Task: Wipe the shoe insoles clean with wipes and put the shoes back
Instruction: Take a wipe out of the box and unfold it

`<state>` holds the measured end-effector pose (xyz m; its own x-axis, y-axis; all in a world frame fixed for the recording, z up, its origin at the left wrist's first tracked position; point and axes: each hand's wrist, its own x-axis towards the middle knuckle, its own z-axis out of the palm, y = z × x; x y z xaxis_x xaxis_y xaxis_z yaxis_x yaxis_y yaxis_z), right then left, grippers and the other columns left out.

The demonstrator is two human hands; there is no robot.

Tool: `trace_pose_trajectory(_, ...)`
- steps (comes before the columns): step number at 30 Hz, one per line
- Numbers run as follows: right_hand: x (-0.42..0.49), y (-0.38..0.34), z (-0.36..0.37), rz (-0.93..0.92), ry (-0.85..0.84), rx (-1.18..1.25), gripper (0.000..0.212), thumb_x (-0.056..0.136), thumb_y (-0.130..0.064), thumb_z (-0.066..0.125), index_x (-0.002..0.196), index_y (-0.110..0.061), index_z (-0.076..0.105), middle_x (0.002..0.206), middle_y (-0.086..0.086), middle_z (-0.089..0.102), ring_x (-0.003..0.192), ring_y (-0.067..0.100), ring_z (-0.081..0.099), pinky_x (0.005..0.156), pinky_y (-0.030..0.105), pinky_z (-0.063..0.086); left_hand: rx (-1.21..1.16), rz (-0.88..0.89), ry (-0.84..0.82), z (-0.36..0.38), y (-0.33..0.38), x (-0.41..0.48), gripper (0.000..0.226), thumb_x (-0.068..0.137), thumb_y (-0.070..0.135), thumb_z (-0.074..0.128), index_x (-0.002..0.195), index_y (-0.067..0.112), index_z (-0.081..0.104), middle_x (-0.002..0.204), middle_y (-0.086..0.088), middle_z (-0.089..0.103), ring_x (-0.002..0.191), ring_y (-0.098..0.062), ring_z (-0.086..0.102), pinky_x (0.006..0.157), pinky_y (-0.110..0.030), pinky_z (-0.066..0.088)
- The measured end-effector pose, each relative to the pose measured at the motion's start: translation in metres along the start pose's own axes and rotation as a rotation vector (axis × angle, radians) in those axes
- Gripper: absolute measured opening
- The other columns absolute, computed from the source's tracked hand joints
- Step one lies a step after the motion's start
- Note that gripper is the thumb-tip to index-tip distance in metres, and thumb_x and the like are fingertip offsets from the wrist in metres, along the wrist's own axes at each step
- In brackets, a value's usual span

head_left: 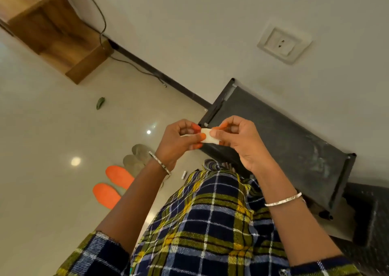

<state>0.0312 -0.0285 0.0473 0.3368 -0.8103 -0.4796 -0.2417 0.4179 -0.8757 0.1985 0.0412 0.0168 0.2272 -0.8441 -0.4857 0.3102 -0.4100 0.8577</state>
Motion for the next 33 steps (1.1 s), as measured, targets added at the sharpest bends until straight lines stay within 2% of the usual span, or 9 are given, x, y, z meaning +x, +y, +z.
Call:
trace_pose_trajectory(3,0.033,0.022,0.014,0.126,-0.099,-0.047,0.039,0.073,0.001,0.082,0.108,-0.004,0.066,0.100,0.018,0.073,0.091,0.031,0.072,0.079,0.038,0.060,-0.030,-0.033,0.067,-0.009,-0.025,0.019,0.021,0.078,-0.005,0.074,0.094,0.006,0.067,0.081,-0.004,0.067,0.080,-0.018,0.071,0.071,-0.034,0.060)
trace_pose_trajectory(5,0.052,0.038,0.021,0.219,-0.150,-0.104,0.032,0.077,0.002,0.079,0.108,-0.004,0.070,0.102,0.020,0.073,0.099,0.037,0.070,0.089,0.044,0.056,-0.075,-0.091,0.085,-0.017,-0.045,0.031,0.021,0.079,-0.005,0.073,0.097,0.007,0.068,0.086,-0.006,0.069,0.083,-0.020,0.071,0.072,-0.035,0.060)
trace_pose_trajectory(9,0.084,0.068,0.026,0.299,-0.130,-0.182,0.018,0.082,0.001,0.075,0.099,-0.006,0.074,0.099,0.018,0.074,0.096,0.030,0.069,0.080,0.034,0.056,-0.196,-0.285,0.182,-0.050,-0.109,0.062,0.010,0.089,0.003,0.063,0.097,0.009,0.066,0.095,-0.013,0.072,0.085,-0.024,0.071,0.077,-0.037,0.059)
trace_pose_trajectory(13,0.107,0.080,0.027,0.311,-0.111,-0.135,0.017,0.086,0.004,0.070,0.099,-0.007,0.070,0.101,0.019,0.073,0.096,0.030,0.070,0.091,0.046,0.055,-0.236,-0.605,0.526,-0.096,-0.204,0.098,0.015,0.097,0.010,0.052,0.085,0.011,0.060,0.081,-0.008,0.062,0.066,-0.017,0.061,0.059,-0.026,0.051)
trace_pose_trajectory(19,0.122,0.087,0.028,0.308,-0.141,-0.060,0.023,0.084,0.002,0.070,0.106,-0.006,0.071,0.100,0.013,0.076,0.098,0.028,0.072,0.081,0.034,0.061,-0.148,-0.859,0.661,-0.147,-0.334,0.134,0.028,0.100,0.010,0.039,0.074,0.013,0.047,0.068,-0.003,0.044,0.055,-0.014,0.043,0.044,-0.021,0.035)
trace_pose_trajectory(22,0.117,0.087,0.025,0.312,-0.159,-0.085,0.024,0.082,0.000,0.071,0.105,-0.007,0.074,0.097,0.010,0.077,0.097,0.026,0.073,0.083,0.032,0.060,-0.081,-0.851,0.720,-0.167,-0.386,0.160,0.013,0.090,0.013,0.049,0.085,0.009,0.060,0.073,-0.012,0.059,0.063,-0.024,0.059,0.059,-0.028,0.046)
trace_pose_trajectory(26,0.113,0.085,0.019,0.386,-0.152,-0.145,0.023,0.077,-0.006,0.074,0.099,-0.011,0.078,0.094,0.012,0.077,0.098,0.034,0.071,0.094,0.050,0.054,0.025,-0.835,0.752,-0.207,-0.497,0.210,0.043,0.065,0.029,0.052,0.103,0.013,0.064,0.106,-0.016,0.070,0.100,-0.036,0.067,0.091,-0.049,0.054)
trace_pose_trajectory(30,0.117,0.082,0.013,0.429,-0.138,-0.107,0.028,0.074,-0.005,0.071,0.100,-0.010,0.077,0.095,0.013,0.077,0.093,0.030,0.073,0.079,0.036,0.058,0.107,-0.875,0.817,-0.220,-0.520,0.236,0.040,0.066,0.028,0.055,0.106,0.024,0.052,0.115,-0.013,0.064,0.100,-0.036,0.066,0.088,-0.053,0.054)
trace_pose_trajectory(33,0.120,0.084,0.011,0.445,-0.137,-0.078,0.026,0.074,-0.008,0.070,0.098,-0.011,0.078,0.096,0.014,0.076,0.087,0.027,0.075,0.075,0.032,0.060,0.147,-0.901,0.873,-0.208,-0.494,0.237,0.032,0.072,0.025,0.058,0.103,0.016,0.056,0.107,-0.011,0.063,0.093,-0.036,0.065,0.085,-0.047,0.056)
